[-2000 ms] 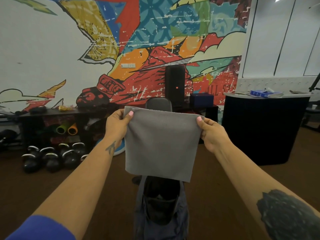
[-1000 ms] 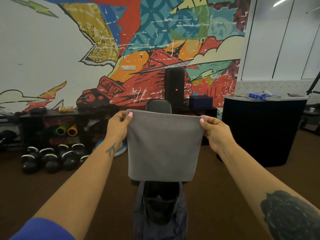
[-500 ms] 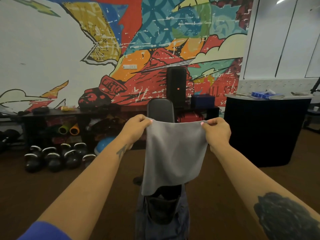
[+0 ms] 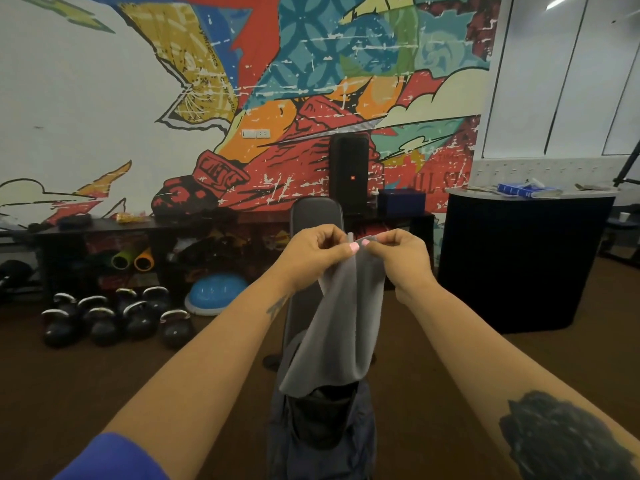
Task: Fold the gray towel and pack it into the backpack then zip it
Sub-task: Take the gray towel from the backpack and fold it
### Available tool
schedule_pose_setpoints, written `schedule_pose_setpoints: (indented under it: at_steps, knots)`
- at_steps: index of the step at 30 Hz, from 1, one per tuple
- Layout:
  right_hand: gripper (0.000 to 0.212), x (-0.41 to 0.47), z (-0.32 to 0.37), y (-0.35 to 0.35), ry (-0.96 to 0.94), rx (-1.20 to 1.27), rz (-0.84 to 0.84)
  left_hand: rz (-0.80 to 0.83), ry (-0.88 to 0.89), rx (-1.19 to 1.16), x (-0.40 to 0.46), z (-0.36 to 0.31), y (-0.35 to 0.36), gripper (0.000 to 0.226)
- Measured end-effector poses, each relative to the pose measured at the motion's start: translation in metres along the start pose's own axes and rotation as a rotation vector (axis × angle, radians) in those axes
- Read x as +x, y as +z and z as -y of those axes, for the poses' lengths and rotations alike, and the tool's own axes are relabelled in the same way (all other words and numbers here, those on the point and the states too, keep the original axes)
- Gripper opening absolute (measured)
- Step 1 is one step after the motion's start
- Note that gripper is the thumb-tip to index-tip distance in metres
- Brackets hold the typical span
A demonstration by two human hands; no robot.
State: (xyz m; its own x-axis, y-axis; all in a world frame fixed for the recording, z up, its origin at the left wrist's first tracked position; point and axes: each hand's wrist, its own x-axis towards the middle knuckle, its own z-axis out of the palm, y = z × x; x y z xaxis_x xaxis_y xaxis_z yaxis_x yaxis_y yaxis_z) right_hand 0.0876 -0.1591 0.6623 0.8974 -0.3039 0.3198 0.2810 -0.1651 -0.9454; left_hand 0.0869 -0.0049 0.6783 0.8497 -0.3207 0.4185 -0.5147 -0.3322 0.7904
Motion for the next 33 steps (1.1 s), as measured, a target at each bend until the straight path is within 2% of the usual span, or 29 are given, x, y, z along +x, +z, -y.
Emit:
schedule_pose_setpoints:
  at_steps: [1,4,8,12,24,27,30,33]
  knots:
    - [0.009,-0.001,0.001,-0.001,0.011,0.019,0.020,0.025,-0.007,0.027,0.000,-0.001,0.000,0.007]
    - [0.003,-0.002,0.002,-0.005,0.040,0.061,0.074,0.041,-0.014,0.155,0.002,0.001,-0.003,0.022]
    - [0.007,-0.002,0.000,-0.007,0.046,0.072,0.131,0.009,0.055,0.273,0.003,0.004,-0.003,0.016]
    - [0.007,-0.002,-0.001,-0.004,0.063,0.078,0.140,-0.030,0.114,0.320,0.002,0.003,0.001,0.006]
    - [0.008,-0.006,0.002,-0.004,-0.014,0.056,0.203,-0.120,0.157,0.385,0.009,0.004,0.009,0.008]
    - [0.005,-0.006,0.003,-0.004,-0.049,0.026,0.254,-0.134,0.144,0.351,0.009,0.004,0.009,0.018]
    - [0.005,-0.003,0.005,-0.005,-0.035,-0.003,0.235,-0.057,0.093,0.377,0.010,0.004,0.007,0.031]
    - [0.008,0.004,0.004,-0.009,-0.011,0.019,0.188,0.127,-0.006,0.693,0.010,0.008,-0.001,0.030]
